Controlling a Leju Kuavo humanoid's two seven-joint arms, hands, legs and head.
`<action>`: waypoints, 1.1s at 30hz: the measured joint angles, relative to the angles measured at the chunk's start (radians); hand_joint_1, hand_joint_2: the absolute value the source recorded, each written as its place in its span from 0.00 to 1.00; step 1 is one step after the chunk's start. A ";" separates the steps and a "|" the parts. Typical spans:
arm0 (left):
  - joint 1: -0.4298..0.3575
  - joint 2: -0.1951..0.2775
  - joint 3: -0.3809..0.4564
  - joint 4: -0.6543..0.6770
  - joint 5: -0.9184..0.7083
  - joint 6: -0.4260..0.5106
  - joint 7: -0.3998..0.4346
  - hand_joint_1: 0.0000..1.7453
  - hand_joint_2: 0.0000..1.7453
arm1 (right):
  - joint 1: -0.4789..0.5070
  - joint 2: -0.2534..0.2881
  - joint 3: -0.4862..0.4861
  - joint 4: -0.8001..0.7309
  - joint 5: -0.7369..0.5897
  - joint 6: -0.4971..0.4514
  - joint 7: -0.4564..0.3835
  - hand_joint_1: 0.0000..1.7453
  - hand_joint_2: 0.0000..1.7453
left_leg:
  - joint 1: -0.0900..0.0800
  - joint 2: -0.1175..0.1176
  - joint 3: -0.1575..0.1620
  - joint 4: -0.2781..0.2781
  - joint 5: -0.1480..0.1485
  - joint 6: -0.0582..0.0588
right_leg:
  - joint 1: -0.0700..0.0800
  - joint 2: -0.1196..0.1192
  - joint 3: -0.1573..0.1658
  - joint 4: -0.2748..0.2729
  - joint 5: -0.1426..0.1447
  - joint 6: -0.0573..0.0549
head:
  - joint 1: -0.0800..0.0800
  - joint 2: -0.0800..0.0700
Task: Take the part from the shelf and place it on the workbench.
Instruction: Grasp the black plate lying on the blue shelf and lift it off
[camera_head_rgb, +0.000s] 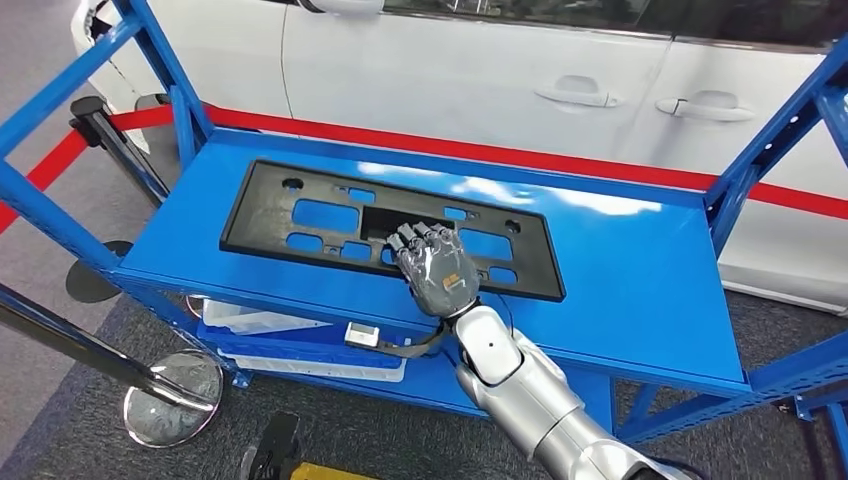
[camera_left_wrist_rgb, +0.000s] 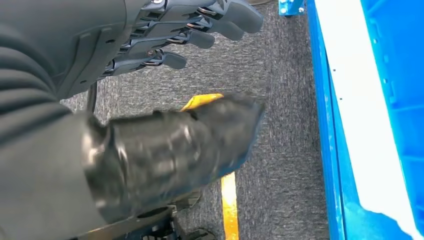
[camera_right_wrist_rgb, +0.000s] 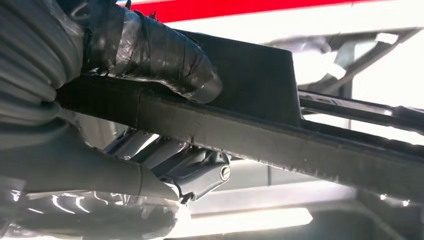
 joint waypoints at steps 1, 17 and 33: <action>0.001 0.000 0.000 0.000 -0.001 0.004 -0.002 0.00 1.00 | 0.005 -0.004 -0.005 -0.028 0.015 0.000 0.003 1.00 1.00 | 0.001 0.000 -0.001 0.002 -0.003 -0.005 | -0.002 0.000 0.001 -0.003 0.001 -0.004 | 0.000 0.000; 0.000 0.004 0.001 0.000 -0.011 0.004 0.010 0.00 1.00 | 0.007 -0.081 -0.001 -0.367 0.081 -0.001 0.152 1.00 1.00 | 0.006 0.001 -0.014 -0.010 0.024 0.001 | -0.006 0.001 0.014 -0.002 -0.015 0.014 | -0.005 0.000; 0.005 0.004 0.001 0.000 -0.015 -0.011 0.029 0.00 1.00 | 0.007 -0.131 0.029 -0.487 0.076 -0.001 0.171 1.00 1.00 | 0.005 0.000 -0.010 -0.007 0.023 0.010 | -0.004 -0.002 -0.014 0.071 -0.029 0.012 | 0.000 0.000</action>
